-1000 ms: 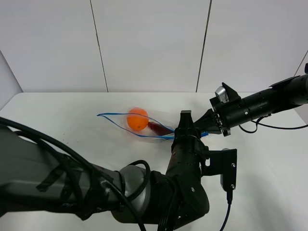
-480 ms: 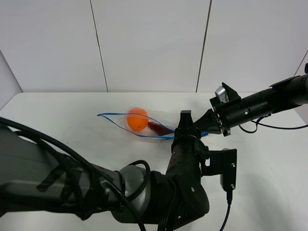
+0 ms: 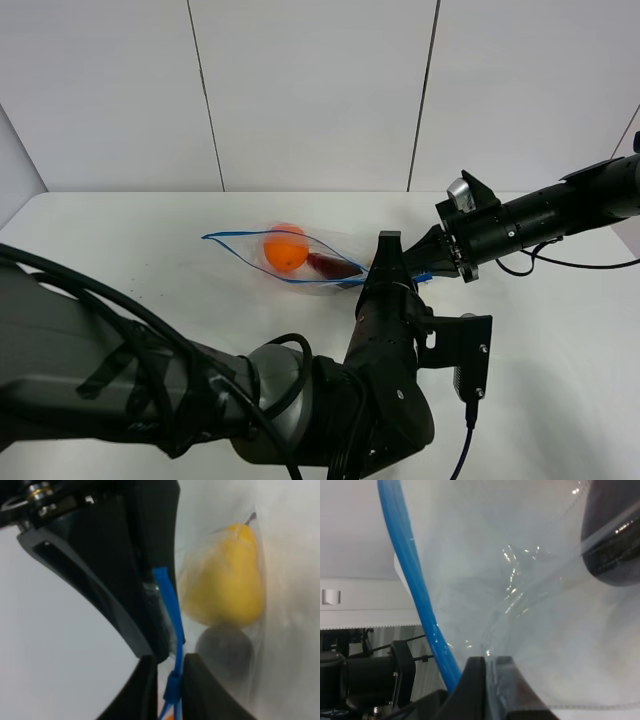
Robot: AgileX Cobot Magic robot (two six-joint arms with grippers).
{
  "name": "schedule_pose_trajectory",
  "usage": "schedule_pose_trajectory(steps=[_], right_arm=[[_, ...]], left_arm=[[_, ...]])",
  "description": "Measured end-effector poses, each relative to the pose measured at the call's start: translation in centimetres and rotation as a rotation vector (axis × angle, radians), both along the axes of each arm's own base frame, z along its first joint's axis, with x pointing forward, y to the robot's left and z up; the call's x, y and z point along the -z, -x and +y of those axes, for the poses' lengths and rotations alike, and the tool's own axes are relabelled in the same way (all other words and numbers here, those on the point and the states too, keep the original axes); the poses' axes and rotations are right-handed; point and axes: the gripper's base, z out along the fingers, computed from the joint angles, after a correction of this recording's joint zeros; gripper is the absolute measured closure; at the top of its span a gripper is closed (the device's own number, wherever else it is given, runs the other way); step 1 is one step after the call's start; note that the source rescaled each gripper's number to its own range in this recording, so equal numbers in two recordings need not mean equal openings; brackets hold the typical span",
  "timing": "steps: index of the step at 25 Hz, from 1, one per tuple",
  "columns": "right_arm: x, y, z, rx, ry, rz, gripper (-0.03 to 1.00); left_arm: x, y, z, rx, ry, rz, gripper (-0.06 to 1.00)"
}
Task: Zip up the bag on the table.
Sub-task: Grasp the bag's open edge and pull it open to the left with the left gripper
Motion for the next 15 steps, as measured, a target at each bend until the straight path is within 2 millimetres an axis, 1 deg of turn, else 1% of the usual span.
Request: schedule_pose_trajectory(steps=[4,9,12,15], right_arm=[[-0.01,-0.01,0.0,0.001,-0.001,0.0,0.97],[0.0,0.0,0.0,0.0,0.0,0.0,0.97],[0.02,0.04,0.09,-0.006,0.003,0.0,0.97],[0.02,0.04,0.09,-0.006,0.003,0.0,0.97]], left_arm=[[0.03,0.01,0.01,0.006,-0.015,0.0,0.94],[0.37,0.11,0.24,0.009,-0.086,0.025,0.94],[0.49,0.22,0.42,-0.012,-0.094,0.039,0.94],[0.07,0.22,0.52,-0.021,-0.086,0.038,0.94]])
